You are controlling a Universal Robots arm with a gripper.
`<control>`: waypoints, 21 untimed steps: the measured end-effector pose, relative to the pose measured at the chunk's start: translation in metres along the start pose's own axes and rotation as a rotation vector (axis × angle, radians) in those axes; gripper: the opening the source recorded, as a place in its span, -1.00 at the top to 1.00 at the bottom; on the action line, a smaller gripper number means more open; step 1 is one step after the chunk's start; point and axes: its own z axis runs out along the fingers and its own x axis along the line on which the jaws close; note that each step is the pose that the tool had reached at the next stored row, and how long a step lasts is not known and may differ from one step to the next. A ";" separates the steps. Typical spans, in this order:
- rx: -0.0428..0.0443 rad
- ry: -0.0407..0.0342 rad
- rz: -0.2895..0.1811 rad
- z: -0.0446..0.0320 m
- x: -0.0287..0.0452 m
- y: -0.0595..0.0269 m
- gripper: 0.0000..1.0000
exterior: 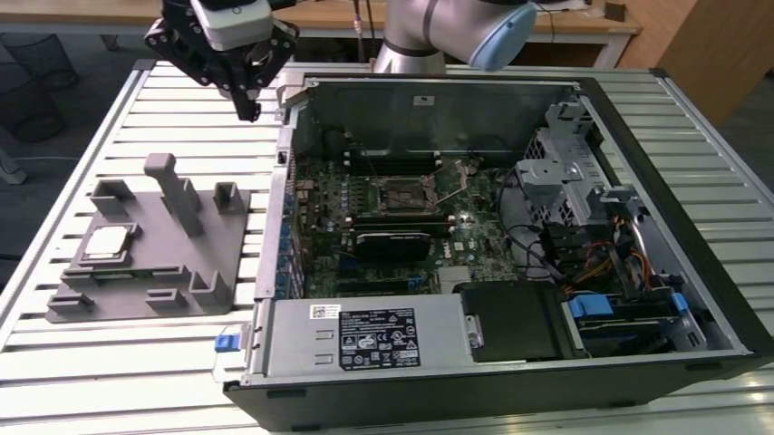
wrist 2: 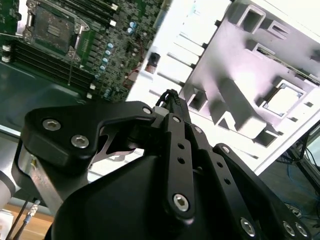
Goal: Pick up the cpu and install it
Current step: 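Reach for the cpu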
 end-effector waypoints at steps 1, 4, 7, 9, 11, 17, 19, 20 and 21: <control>0.0000 0.0000 0.000 -0.0001 0.0038 -0.0003 0.79; -0.0001 -0.0001 0.000 -0.0003 0.0171 -0.0013 0.79; -0.0001 -0.0001 0.000 -0.0004 0.0309 -0.0019 0.79; -0.0001 -0.0001 0.000 -0.0004 0.0399 -0.0024 0.79; 0.0000 0.0000 0.000 -0.0003 0.0489 -0.0028 0.79; -0.0001 0.0000 0.000 0.0003 0.0763 -0.0040 0.79; -0.0001 -0.0001 0.000 0.0006 0.0854 -0.0043 0.79; -0.0001 -0.0001 0.000 0.0008 0.0901 -0.0045 0.79; -0.0001 0.0000 0.000 0.0009 0.0946 -0.0046 0.79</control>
